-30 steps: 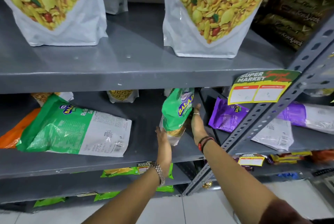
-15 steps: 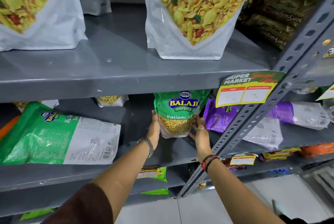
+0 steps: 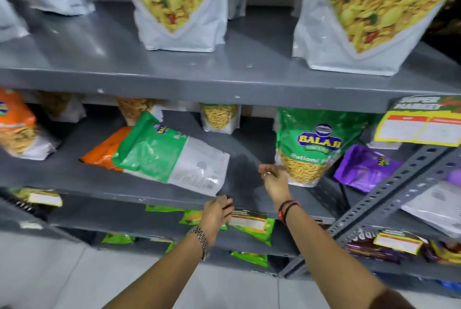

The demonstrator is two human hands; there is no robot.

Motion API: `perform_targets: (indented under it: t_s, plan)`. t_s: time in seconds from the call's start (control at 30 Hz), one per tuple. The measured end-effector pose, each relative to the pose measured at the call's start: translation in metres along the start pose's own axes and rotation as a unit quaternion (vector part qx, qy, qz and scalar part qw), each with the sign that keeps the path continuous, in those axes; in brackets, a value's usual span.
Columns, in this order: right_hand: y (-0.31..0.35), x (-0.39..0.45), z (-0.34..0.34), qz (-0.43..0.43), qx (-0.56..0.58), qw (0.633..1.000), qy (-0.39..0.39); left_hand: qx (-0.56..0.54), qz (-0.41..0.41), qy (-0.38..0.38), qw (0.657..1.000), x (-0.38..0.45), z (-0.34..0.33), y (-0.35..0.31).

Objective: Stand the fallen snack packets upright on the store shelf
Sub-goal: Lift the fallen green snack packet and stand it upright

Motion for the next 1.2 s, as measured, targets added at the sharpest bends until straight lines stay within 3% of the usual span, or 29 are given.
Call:
perform_targets:
  t_s: [0.13, 0.27, 0.47, 0.6, 0.77, 0.87, 1.03, 1.2]
  plan:
    - [0.043, -0.011, -0.054, 0.081, -0.102, 0.990, 0.044, -0.021, -0.032, -0.070, 0.997, 0.010, 0.055, -0.025]
    - [0.080, -0.015, -0.111, 0.138, -0.226, 0.959, 0.103, -0.001, -0.062, -0.058, 0.996, 0.024, 0.087, -0.050]
    - [0.107, -0.020, -0.175, 0.113, -0.295, 0.929, 0.192, 0.049, -0.095, -0.022, 0.994, 0.052, 0.112, -0.065]
    - [0.105, -0.011, -0.172, 0.053, -0.305, 0.936, 0.167, 0.056, -0.120, 0.010, 0.991, 0.048, 0.117, -0.077]
    - [0.086, -0.004, -0.133, -0.007, -0.162, 0.984, 0.067, -0.003, -0.210, -0.058, 0.976, 0.038, 0.109, -0.098]
    - [0.072, 0.000, -0.107, -0.048, -0.053, 0.997, 0.024, -0.026, -0.243, -0.058, 0.968, 0.037, 0.097, -0.121]
    - [0.058, 0.007, -0.082, 0.001, 0.065, 0.997, -0.040, 0.068, -0.277, -0.034, 0.958, 0.056, 0.072, -0.149]
    - [0.032, 0.012, -0.076, -0.003, 0.073, 0.995, -0.063, 0.184, -0.303, -0.004, 0.935, 0.068, 0.061, -0.147]
Point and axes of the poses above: each hand's wrist, its own x-axis towards the middle knuckle, its own z-axis out of the back of the hand, y = z × x, the point moved 3 cm from there along x, towards the middle knuckle, and after that the axes turned 15 degrees about -y, right-handed, at the moved point
